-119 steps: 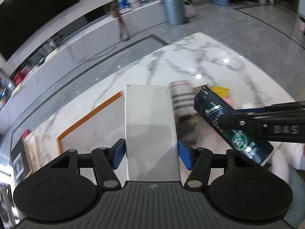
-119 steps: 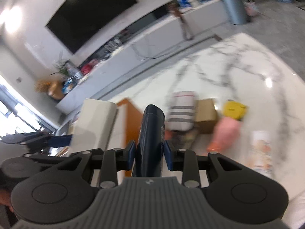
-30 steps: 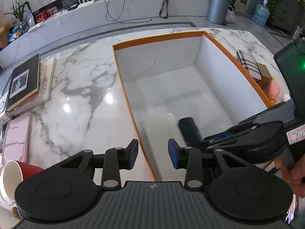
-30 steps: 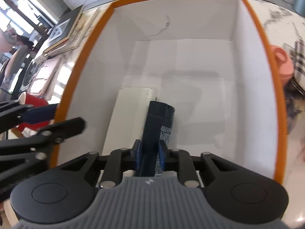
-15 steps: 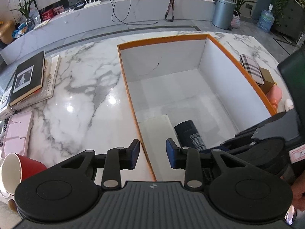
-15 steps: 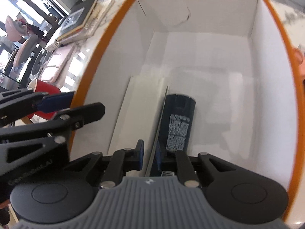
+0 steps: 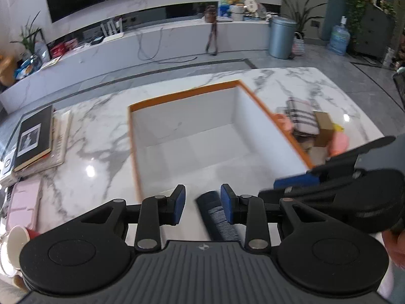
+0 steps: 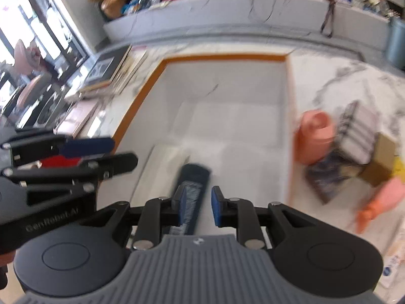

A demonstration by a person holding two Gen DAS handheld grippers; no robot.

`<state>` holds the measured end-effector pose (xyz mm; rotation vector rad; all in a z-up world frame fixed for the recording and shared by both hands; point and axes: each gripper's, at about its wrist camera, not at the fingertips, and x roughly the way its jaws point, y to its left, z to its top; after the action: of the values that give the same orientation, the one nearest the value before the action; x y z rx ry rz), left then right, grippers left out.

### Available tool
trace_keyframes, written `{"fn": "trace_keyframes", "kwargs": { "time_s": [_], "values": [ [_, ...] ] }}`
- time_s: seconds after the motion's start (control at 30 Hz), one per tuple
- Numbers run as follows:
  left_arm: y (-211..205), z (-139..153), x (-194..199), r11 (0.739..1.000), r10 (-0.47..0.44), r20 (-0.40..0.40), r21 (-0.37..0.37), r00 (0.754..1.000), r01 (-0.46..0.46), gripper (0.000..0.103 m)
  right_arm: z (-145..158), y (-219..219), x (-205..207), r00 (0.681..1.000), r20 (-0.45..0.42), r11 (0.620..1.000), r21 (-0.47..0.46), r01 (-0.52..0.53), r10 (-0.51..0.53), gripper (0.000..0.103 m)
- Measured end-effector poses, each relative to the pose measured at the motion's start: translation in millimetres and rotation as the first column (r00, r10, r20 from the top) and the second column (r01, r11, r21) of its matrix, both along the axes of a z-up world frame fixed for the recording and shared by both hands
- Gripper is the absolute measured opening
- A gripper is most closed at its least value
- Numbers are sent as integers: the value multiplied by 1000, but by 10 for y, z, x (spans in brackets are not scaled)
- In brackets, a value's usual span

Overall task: Organize rigid objects
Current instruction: 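Lower the shampoo bottle into the orange box and open the right tool, then grasp the pink pump bottle with the right tool while the left tool grasps the plaid pouch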

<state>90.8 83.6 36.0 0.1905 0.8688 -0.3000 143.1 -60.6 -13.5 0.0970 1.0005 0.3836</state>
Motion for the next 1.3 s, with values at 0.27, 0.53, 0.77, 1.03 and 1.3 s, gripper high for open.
{"fn": "trace_keyframes", "kwargs": {
  "time_s": [0.27,0.53,0.77,1.03,1.3],
  "values": [
    [-582,-12,-76,995,-87,8,-38,996,88,38,104,-748,-224,987,101,992,13,126,-127,30],
    [-1259,-122,-54,975,-219,-9,-27,976,219,38,77,-1511,-283,957,92,961,24,274,-275,31],
    [-1672,-243,90,954,-294,-2,54,956,294,38,-96,-1916,-220,926,68,929,33,369,-371,38],
    [-1990,-367,469,951,-304,21,67,952,302,52,-412,-2369,-29,867,5,865,71,497,-499,48],
    [-2334,-604,822,930,-338,-17,147,941,337,74,-637,-2529,196,840,-52,834,94,543,-541,50]
  ]
}}
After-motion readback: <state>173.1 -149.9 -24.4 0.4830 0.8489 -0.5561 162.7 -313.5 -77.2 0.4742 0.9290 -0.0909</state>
